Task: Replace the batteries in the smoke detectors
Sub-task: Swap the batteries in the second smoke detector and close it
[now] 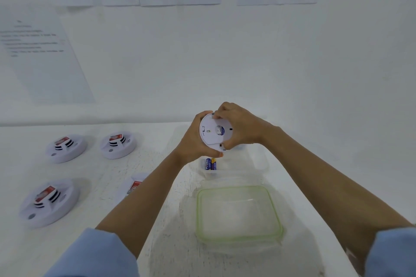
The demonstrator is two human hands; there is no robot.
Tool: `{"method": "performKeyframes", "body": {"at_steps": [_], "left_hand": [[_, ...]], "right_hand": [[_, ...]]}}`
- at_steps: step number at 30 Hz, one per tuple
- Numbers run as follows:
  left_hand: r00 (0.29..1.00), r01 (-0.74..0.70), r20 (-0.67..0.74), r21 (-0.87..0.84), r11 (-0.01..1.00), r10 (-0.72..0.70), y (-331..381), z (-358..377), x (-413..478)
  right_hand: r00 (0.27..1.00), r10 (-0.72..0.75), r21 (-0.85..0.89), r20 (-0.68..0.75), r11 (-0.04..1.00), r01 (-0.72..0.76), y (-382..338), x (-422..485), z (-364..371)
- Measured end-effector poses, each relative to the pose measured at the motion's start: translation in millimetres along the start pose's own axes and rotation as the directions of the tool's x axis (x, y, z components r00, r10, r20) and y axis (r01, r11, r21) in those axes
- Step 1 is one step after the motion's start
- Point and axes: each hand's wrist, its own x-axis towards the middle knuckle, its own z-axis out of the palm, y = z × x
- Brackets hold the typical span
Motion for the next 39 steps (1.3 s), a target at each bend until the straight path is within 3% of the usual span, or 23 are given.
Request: {"method": "performKeyframes", "body": {"at_steps": [8, 25, 32, 39], "left_hand": [[0.999, 0.019, -0.029, 0.049, 0.999, -0.018, -5, -4, 3], [0.993, 0.072, -0.094, -0.058, 0.996, -0.077, 19, -14, -62], [0.974, 0.090, -0.203, -0.059, 0.994, -0.100, 31, -10, -92], [0.971, 0.102, -0.207, -0.090, 0.991, -0.118, 39, 5, -111]], "right_hand": [[1.000, 0.008, 0.031, -0.022, 0.999, -0.007, 5, 0, -7], [0.986, 0.147, 0.362, -0.077, 0.926, -0.110, -14, -74, 23], [0.984, 0.143, 0.389, 0.102, 0.905, -0.172, -27, -124, 43], [0.943, 0.171, 0.272, 0.284, 0.929, -0.251, -32, -136, 70]]}}
